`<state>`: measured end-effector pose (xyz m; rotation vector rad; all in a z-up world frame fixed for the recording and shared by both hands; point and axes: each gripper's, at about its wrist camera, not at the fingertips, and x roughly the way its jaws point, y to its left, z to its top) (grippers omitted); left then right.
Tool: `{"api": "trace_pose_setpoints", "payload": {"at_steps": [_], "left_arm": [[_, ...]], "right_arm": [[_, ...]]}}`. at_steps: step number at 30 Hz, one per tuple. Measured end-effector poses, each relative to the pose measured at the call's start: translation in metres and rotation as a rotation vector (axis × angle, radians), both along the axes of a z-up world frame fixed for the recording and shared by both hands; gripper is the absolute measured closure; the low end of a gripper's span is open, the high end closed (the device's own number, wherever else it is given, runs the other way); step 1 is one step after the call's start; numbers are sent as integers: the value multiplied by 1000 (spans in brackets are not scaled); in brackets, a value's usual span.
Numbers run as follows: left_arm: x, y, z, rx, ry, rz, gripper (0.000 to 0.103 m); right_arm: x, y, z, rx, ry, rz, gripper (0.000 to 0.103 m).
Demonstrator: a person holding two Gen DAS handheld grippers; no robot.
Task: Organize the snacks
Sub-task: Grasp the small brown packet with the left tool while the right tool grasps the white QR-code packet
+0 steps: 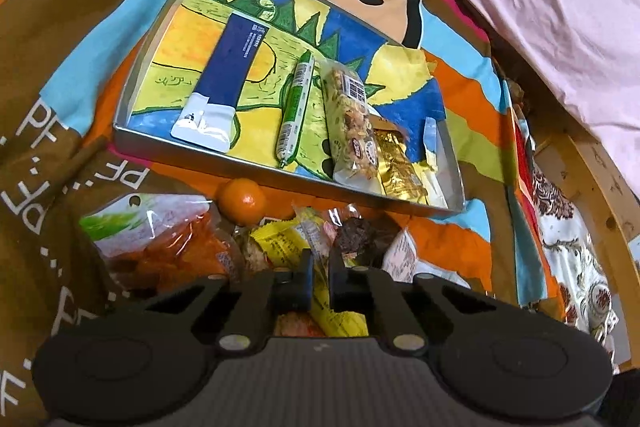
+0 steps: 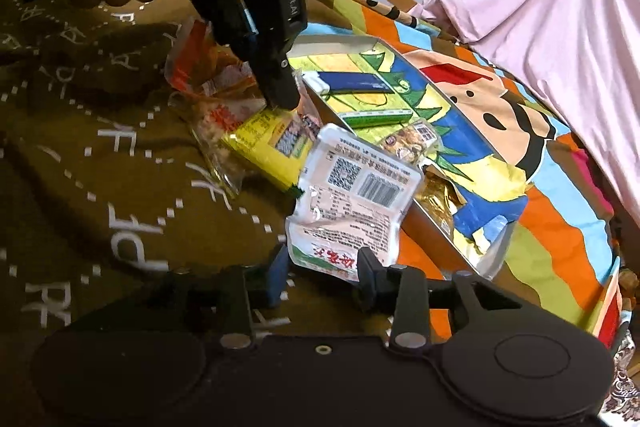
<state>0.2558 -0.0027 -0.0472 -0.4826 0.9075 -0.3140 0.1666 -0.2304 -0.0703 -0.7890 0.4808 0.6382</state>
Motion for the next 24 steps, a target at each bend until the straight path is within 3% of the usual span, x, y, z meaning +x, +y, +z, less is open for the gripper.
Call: {"api": "trace_pose_setpoints", "payload": {"at_steps": [8, 12, 13, 14, 16, 19, 24], "left_arm": [[4, -6, -2, 20, -22, -1, 97], [0, -8, -2, 37, -36, -7, 98], [-1, -9, -1, 46, -41, -9, 98], [-3, -11, 0, 54, -46, -12, 98], [-7, -12, 4, 63, -60, -21, 98], [-16, -11, 9, 65, -76, -28, 99], [-34, -5, 14, 47, -93, -19, 101]], "right_arm": [[4, -19, 9, -52, -5, 16, 48], [5, -14, 0, -100, -62, 32, 50], [5, -11, -3, -102, -76, 38, 56], [6, -8, -6, -108, -80, 41, 72], [7, -4, -11, -132, -88, 52, 87], [0, -2, -13, -159, -116, 62, 91], [-6, -2, 5, -69, -94, -17, 96]]}}
